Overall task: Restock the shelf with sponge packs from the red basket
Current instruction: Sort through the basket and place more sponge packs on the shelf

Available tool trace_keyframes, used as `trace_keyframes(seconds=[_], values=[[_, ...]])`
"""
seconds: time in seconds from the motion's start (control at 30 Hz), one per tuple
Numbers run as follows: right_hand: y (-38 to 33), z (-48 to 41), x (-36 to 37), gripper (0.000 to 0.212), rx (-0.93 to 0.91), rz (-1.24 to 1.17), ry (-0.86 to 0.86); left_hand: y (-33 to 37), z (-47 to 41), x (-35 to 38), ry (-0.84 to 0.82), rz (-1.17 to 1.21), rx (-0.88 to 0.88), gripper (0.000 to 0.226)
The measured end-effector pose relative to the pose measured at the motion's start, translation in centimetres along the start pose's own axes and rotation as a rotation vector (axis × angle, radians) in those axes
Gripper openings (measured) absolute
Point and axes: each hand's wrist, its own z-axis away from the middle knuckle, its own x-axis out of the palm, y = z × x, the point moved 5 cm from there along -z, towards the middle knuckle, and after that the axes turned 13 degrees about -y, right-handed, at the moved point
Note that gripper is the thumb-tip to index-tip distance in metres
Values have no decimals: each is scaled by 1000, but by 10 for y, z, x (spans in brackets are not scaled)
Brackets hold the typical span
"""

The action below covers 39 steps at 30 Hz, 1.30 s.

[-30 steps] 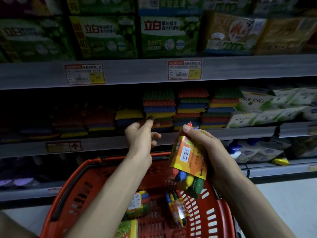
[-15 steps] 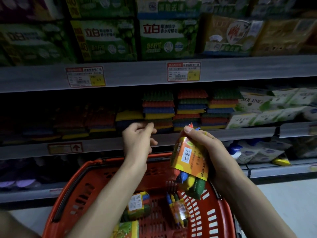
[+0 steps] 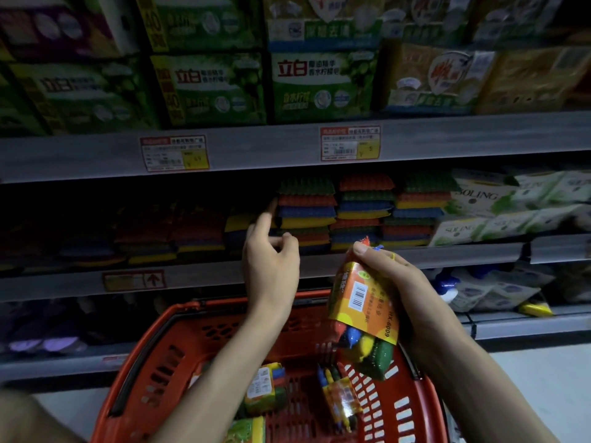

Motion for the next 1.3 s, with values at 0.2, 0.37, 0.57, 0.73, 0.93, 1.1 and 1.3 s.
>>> trace_keyframes(seconds=[0.2, 0.37, 0.57, 0.73, 0.93, 1.1, 1.3], values=[[0, -1, 0, 45, 1, 0, -1, 3, 0, 2, -9, 16, -3, 55], [0, -1, -1, 48, 1, 12, -4, 9, 1, -2, 67, -71, -1, 52], [0, -1, -1, 47, -1, -4, -4, 4, -10, -5, 130, -200, -21, 41], [-1, -2, -2, 48, -3, -17, 1, 6, -9, -6, 126, -191, 9, 34], [0, -1, -3, 50, 0, -18, -4, 6, -10, -4, 124, -186, -1, 30], [0, -1, -5, 50, -4, -14, -4, 8, -9, -5, 123, -200, -10, 28], [1, 0, -4, 51, -18, 9, -17, 6, -2, -8, 116, -217, 13, 29]])
